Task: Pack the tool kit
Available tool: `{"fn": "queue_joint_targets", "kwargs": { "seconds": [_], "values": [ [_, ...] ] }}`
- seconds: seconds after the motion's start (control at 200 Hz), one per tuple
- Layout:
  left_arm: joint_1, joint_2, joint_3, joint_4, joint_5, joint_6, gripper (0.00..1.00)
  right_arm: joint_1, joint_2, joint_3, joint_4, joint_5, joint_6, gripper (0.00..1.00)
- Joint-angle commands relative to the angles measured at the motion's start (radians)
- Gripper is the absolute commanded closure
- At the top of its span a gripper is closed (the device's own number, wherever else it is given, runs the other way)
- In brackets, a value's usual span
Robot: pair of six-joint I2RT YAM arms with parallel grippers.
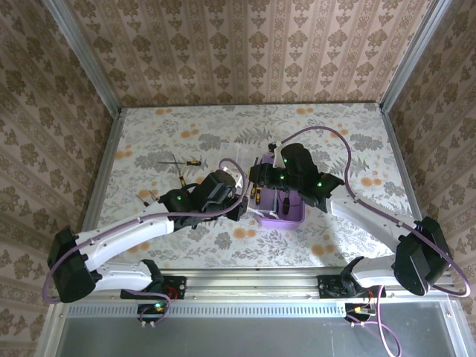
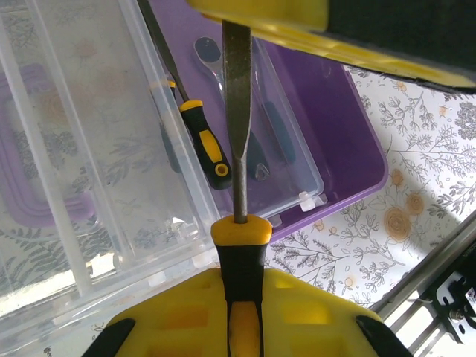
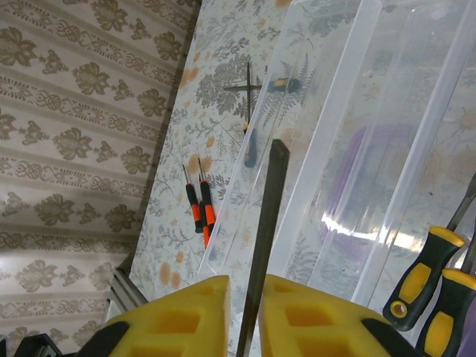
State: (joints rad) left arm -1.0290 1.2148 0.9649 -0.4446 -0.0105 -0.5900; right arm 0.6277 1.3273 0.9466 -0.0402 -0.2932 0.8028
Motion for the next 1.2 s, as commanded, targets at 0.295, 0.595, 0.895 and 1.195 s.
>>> {"fn": "queue_joint_targets", "kwargs": {
  "seconds": [0.295, 0.595, 0.895, 1.195],
  "values": [
    [-0.011, -0.024, 0.013, 0.032, -0.019, 0.001, 0.64, 0.007, -0.01, 0.027, 0.017, 0.03, -0.01, 0.95],
    [0.008, -0.194, 0.029, -0.101, -0.135, 0.042, 0.0, -0.092, -0.024, 0.082, -0.127, 0.087, -0.132, 0.96],
    [0.123, -0.48, -0.112, -0.206, -0.17, -0.028, 0.0, -0.219, 0.168, 0.184, -0.277, -0.004, -0.256, 0.96],
    [0.149, -0.541, -0.18, -0.227, -0.158, -0.073, 0.0, -0.219, 0.309, 0.233, -0.29, -0.043, -0.266, 0.95]
  ]
}}
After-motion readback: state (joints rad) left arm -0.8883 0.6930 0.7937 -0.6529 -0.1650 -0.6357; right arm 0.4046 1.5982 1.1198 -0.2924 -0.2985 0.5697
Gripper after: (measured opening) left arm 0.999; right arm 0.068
